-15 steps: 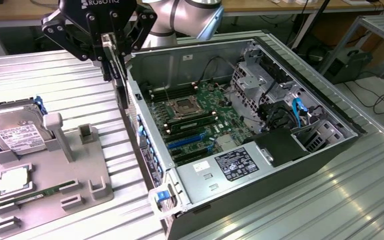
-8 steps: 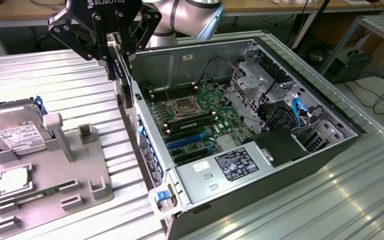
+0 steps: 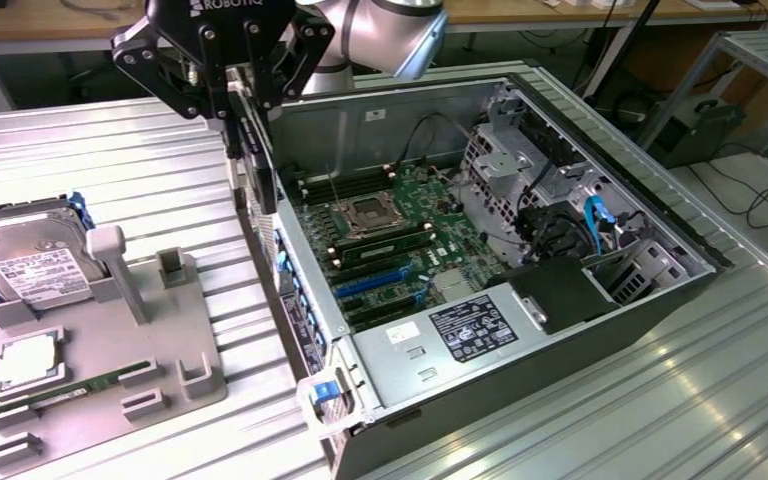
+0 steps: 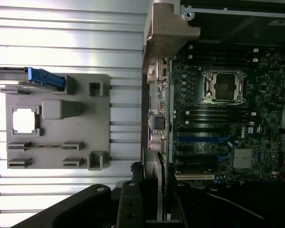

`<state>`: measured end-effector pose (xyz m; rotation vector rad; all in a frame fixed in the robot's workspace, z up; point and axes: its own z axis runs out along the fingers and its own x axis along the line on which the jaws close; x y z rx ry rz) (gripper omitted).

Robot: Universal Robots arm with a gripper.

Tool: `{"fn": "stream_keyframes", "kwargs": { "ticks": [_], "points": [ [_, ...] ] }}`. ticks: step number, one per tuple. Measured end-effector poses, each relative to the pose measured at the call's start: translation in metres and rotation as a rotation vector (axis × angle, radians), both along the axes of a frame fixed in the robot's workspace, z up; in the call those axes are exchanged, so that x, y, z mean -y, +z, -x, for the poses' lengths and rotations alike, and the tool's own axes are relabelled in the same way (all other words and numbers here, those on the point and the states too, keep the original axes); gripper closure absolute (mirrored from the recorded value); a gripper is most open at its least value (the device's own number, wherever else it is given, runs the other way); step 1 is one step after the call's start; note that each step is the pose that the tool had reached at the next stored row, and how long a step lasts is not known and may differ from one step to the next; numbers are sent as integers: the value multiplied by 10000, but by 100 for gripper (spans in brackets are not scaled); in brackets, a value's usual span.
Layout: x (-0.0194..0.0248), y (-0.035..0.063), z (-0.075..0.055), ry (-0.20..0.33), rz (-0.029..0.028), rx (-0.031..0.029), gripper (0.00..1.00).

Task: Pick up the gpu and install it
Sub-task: 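Pick up the gpu and move the gpu toward the slot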

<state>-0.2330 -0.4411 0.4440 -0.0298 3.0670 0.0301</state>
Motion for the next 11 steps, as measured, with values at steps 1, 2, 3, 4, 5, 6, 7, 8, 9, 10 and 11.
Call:
{"fn": "stream_keyframes", "kwargs": {
  "ticks": [1, 2, 3, 4, 5, 6, 7, 8, 9, 10, 11],
  "points": [
    [0, 0, -8, 0, 0, 0, 72],
    [0, 0, -16, 0, 0, 2, 72],
    [0, 0, -23, 0, 0, 3, 72],
    [0, 0, -31, 0, 0, 4, 72],
    [0, 0, -39, 0, 0, 5, 72],
    [0, 0, -45, 0, 0, 7, 72],
    [0, 0, -53, 0, 0, 7, 72],
    [0, 0, -59, 0, 0, 8, 72],
    [0, 0, -68, 0, 0, 10, 72],
    [0, 0, -75, 0, 0, 11, 72],
    [0, 0, -83, 0, 0, 13, 72]
  ]
}}
